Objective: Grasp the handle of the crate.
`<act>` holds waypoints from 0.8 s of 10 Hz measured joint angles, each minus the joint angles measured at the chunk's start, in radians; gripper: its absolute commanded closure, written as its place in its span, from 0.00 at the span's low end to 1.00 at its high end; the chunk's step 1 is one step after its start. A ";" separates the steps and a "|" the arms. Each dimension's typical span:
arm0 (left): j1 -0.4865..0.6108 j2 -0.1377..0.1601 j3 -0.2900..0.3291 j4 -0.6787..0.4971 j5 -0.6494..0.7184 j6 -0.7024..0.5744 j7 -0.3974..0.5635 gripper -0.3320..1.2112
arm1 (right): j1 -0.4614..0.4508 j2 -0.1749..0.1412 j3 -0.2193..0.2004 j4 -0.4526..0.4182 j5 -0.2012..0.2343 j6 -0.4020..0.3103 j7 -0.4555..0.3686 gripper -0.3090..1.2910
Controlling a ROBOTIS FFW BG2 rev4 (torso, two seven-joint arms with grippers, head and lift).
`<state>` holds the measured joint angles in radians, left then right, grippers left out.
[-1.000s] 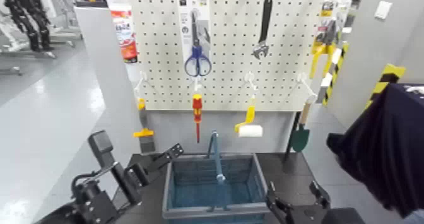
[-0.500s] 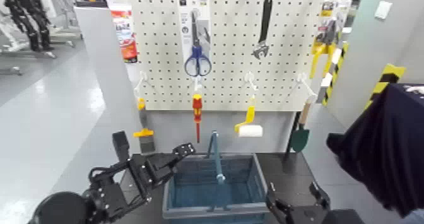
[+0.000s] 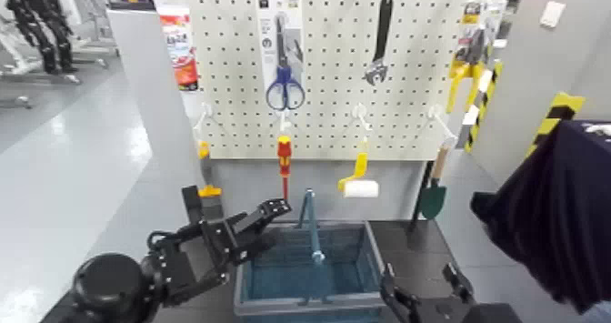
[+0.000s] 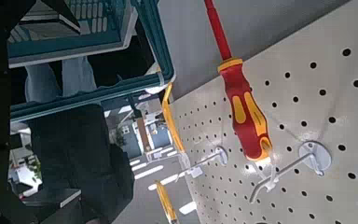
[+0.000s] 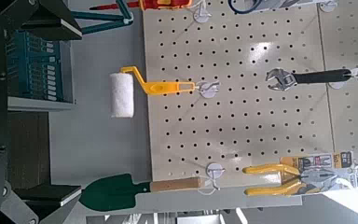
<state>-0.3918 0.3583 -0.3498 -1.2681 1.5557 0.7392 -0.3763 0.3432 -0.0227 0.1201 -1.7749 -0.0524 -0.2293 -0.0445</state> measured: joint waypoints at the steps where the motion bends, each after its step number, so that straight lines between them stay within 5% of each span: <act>1: -0.024 -0.002 -0.024 0.034 0.015 0.001 -0.018 0.27 | -0.002 0.000 0.002 0.003 -0.003 -0.003 0.000 0.28; 8: -0.159 -0.058 -0.162 0.232 0.098 -0.002 -0.096 0.28 | -0.008 -0.003 0.012 0.014 -0.015 -0.024 0.001 0.28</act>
<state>-0.5507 0.2998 -0.5117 -1.0365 1.6538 0.7377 -0.4719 0.3347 -0.0258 0.1317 -1.7607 -0.0672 -0.2537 -0.0438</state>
